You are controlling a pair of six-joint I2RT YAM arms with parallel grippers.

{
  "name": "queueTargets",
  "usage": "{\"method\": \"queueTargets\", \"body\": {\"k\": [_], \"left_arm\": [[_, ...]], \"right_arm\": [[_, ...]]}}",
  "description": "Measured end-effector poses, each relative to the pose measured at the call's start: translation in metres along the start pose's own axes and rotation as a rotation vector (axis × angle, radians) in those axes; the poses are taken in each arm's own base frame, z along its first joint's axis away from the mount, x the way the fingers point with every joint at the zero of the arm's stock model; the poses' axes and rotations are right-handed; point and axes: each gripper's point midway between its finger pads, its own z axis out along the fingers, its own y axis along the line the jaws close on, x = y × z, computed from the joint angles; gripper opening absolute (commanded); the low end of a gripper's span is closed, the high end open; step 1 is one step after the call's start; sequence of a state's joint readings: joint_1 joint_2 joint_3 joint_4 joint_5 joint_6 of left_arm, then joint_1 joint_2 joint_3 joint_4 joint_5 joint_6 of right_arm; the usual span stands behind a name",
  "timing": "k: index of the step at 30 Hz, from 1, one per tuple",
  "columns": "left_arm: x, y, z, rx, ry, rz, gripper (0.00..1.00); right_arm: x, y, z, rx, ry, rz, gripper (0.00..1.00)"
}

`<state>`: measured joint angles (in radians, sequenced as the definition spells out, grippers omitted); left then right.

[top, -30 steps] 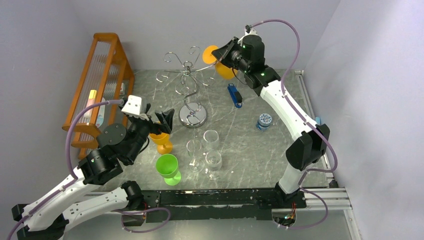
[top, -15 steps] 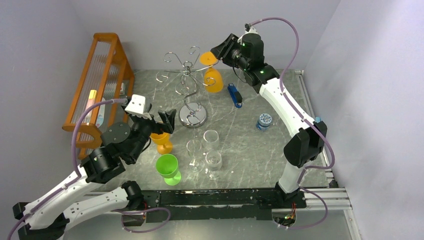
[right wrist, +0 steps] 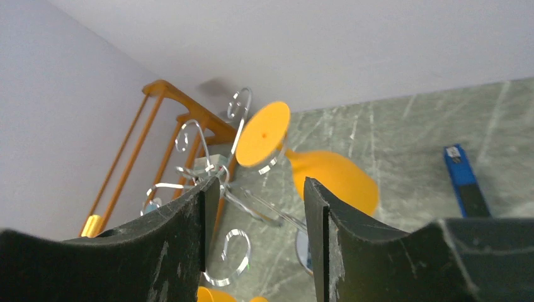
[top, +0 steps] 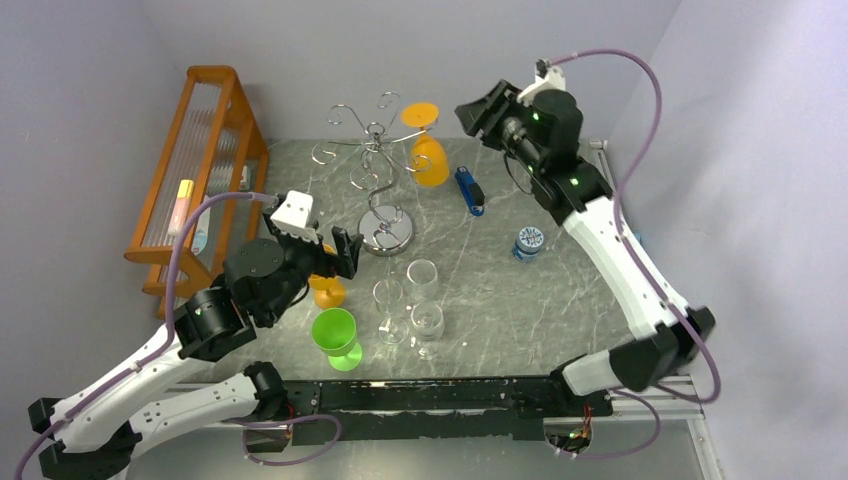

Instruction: Place the wine glass upside down on the wine glass rack

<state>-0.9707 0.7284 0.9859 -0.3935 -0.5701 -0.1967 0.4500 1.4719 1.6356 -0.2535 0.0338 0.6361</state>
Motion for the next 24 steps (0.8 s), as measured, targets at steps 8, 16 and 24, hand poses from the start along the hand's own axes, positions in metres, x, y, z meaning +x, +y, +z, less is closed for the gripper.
{"method": "queueTargets", "body": {"k": [8, 16, 24], "left_arm": [[0.049, 0.001, 0.001, -0.049, 0.185, -0.059, 0.75], [0.12, 0.017, 0.025, -0.293, 0.393, -0.012, 0.6], [0.145, 0.051, 0.025, -0.485, 0.467, 0.04, 0.55]], "right_arm": [[0.007, -0.026, -0.072, 0.06, -0.037, -0.049, 0.58], [0.057, -0.067, -0.099, 0.14, 0.048, -0.047, 0.58], [0.111, -0.091, -0.104, 0.162, 0.172, 0.017, 0.56]]}}
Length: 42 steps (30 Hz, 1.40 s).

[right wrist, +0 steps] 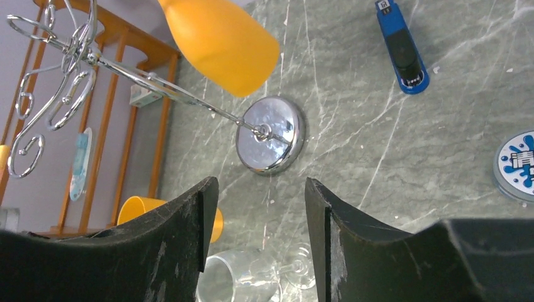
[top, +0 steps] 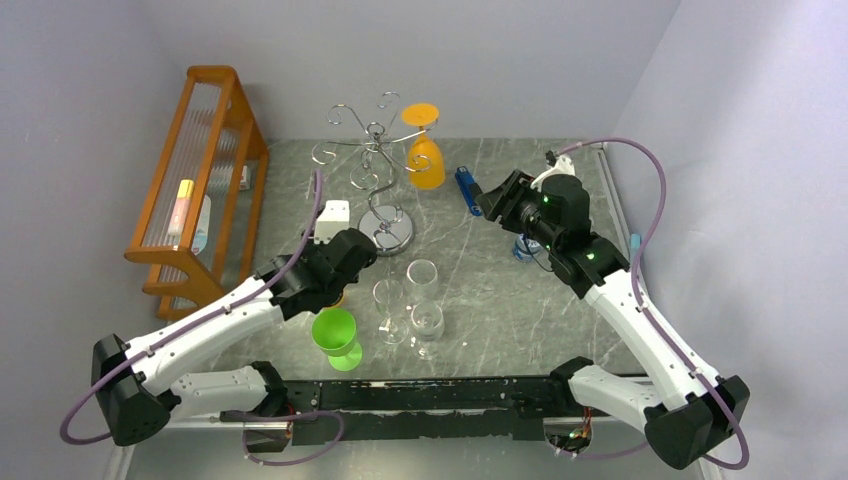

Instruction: Place the wine glass upside down on the wine glass rack

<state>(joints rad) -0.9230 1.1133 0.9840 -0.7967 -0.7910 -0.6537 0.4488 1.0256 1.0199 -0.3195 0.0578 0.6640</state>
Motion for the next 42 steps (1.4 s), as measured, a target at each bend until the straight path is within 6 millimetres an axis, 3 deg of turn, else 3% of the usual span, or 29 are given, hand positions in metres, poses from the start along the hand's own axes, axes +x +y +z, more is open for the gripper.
{"method": "queueTargets", "body": {"k": [9, 14, 19, 24, 31, 37, 42], "left_arm": [[0.02, 0.012, 0.029, -0.01, 0.081, -0.059, 0.35], [0.019, 0.008, 0.04, 0.019, 0.103, -0.065, 0.06], [0.013, -0.002, 0.041, 0.065, 0.11, -0.007, 0.05], [-0.011, -0.008, 0.034, 0.101, 0.075, 0.028, 0.05], [-0.059, -0.001, 0.006, 0.132, -0.022, 0.021, 0.05], [-0.128, 0.019, -0.055, 0.216, -0.208, -0.076, 0.05], [-0.163, 0.033, -0.101, 0.303, -0.325, -0.132, 0.05]], "right_arm": [[0.011, 0.001, 0.003, -0.023, 0.03, 0.025, 0.54], [0.014, 0.0, 0.004, -0.026, 0.039, 0.033, 0.52], [0.019, -0.002, 0.004, -0.021, 0.049, 0.044, 0.51], [0.015, 0.007, -0.003, -0.056, 0.04, 0.065, 0.52], [0.006, 0.021, -0.014, -0.12, 0.017, 0.089, 0.59], [0.0, 0.038, -0.023, -0.213, -0.007, 0.112, 0.62], [-0.002, 0.05, -0.025, -0.273, -0.003, 0.129, 0.66]]}}
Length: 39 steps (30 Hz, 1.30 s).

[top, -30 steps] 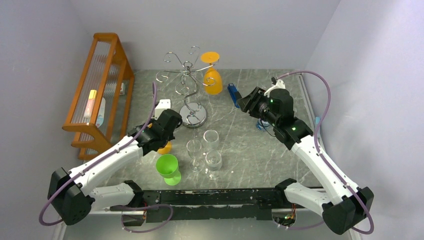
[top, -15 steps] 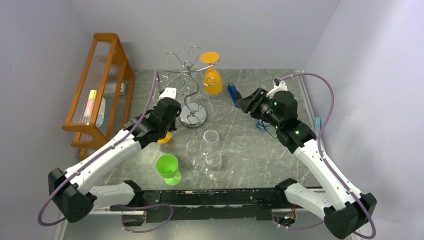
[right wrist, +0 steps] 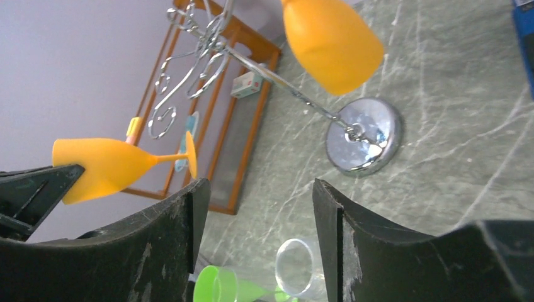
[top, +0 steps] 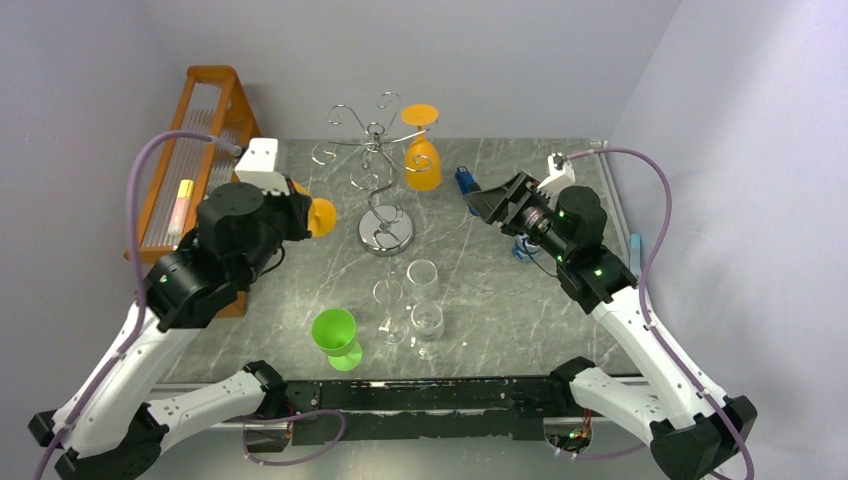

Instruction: Place the wine glass upside down on the wine glass rack

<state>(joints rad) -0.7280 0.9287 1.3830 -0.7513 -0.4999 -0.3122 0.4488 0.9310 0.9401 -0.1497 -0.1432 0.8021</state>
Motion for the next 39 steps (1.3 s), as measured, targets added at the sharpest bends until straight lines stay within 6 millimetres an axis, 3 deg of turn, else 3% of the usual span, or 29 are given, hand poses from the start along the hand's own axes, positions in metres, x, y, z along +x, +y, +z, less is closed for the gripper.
{"method": "queueTargets", "body": {"k": [7, 12, 17, 20, 25, 29, 33, 36, 39], "left_arm": [[-0.033, -0.028, -0.034, 0.222, -0.074, -0.051, 0.05], [-0.064, -0.077, -0.067, 0.521, -0.122, -0.079, 0.05], [-0.073, -0.125, -0.101, 0.845, -0.124, -0.084, 0.05], [-0.074, -0.142, -0.107, 0.953, -0.128, -0.102, 0.05], [-0.071, -0.165, -0.089, 1.027, -0.129, -0.162, 0.05], [-0.073, -0.183, -0.059, 1.032, -0.142, -0.207, 0.05], [-0.074, -0.2, -0.035, 1.058, -0.183, -0.245, 0.05], [-0.078, -0.214, -0.033, 1.108, -0.251, -0.256, 0.05], [-0.08, -0.234, -0.043, 1.174, -0.329, -0.256, 0.05]], "right_arm": [[0.011, 0.014, 0.003, -0.113, 0.029, 0.066, 0.74], [0.015, 0.023, -0.002, -0.178, 0.029, 0.112, 0.84], [-0.01, 0.038, -0.027, -0.214, -0.086, 0.094, 0.89], [-0.025, 0.048, -0.048, -0.254, -0.178, 0.084, 0.92], [-0.032, 0.04, -0.069, -0.27, -0.295, 0.112, 0.99], [-0.029, 0.024, -0.079, -0.259, -0.356, 0.155, 0.99], [-0.037, 0.025, -0.092, -0.282, -0.412, 0.207, 0.96], [-0.043, 0.03, -0.097, -0.305, -0.436, 0.259, 0.94], [-0.045, 0.032, -0.096, -0.32, -0.433, 0.306, 0.93]]}}
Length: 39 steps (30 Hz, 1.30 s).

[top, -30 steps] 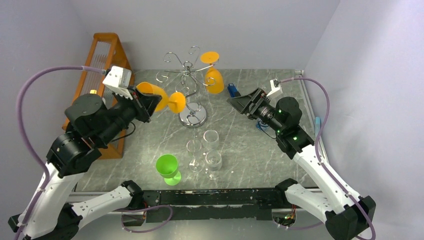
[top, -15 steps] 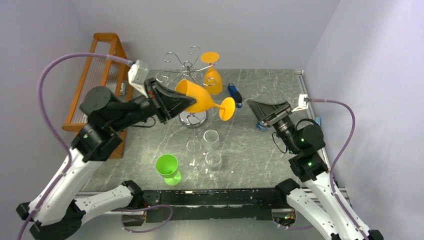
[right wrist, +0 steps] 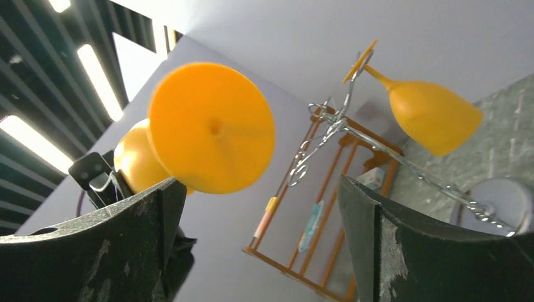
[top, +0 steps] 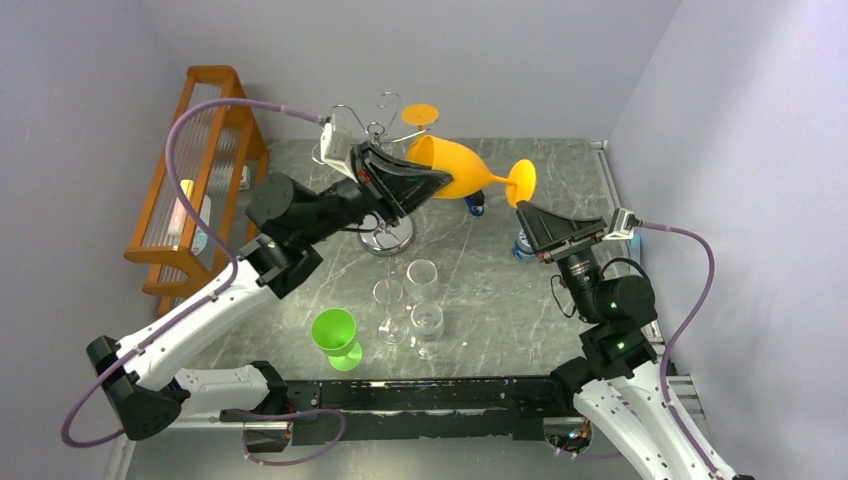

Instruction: Place the wine glass upside down on the wine glass rack

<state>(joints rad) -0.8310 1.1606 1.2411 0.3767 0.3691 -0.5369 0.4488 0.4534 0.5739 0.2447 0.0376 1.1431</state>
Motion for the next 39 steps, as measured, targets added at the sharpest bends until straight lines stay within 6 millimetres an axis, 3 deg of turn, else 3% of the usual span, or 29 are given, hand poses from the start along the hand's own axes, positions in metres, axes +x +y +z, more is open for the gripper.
{"method": "queueTargets", "body": {"k": [3, 6, 13, 17, 23, 31, 39], "left_arm": [[0.003, -0.014, 0.012, 0.059, -0.062, 0.034, 0.05], [0.003, -0.019, 0.019, 0.086, -0.134, 0.073, 0.05], [0.013, -0.013, 0.034, 0.078, -0.228, 0.177, 0.05], [0.019, -0.011, 0.041, 0.085, -0.254, 0.209, 0.05], [0.023, -0.018, 0.046, 0.106, -0.274, 0.241, 0.05], [0.021, -0.025, 0.046, 0.121, -0.302, 0.28, 0.05], [0.025, -0.02, 0.046, 0.104, -0.299, 0.316, 0.05]], "right_arm": [[0.0, 0.004, 0.001, -0.028, -0.007, 0.051, 0.92], [0.001, 0.008, 0.003, -0.058, -0.007, 0.102, 0.82], [0.003, 0.02, 0.016, -0.117, 0.008, 0.163, 0.68], [-0.004, 0.036, 0.023, -0.167, -0.007, 0.205, 0.63], [-0.02, 0.055, 0.03, -0.222, -0.065, 0.289, 0.64], [-0.034, 0.051, 0.045, -0.2, -0.136, 0.392, 0.54], [-0.033, 0.046, 0.061, -0.207, -0.14, 0.46, 0.45]]}}
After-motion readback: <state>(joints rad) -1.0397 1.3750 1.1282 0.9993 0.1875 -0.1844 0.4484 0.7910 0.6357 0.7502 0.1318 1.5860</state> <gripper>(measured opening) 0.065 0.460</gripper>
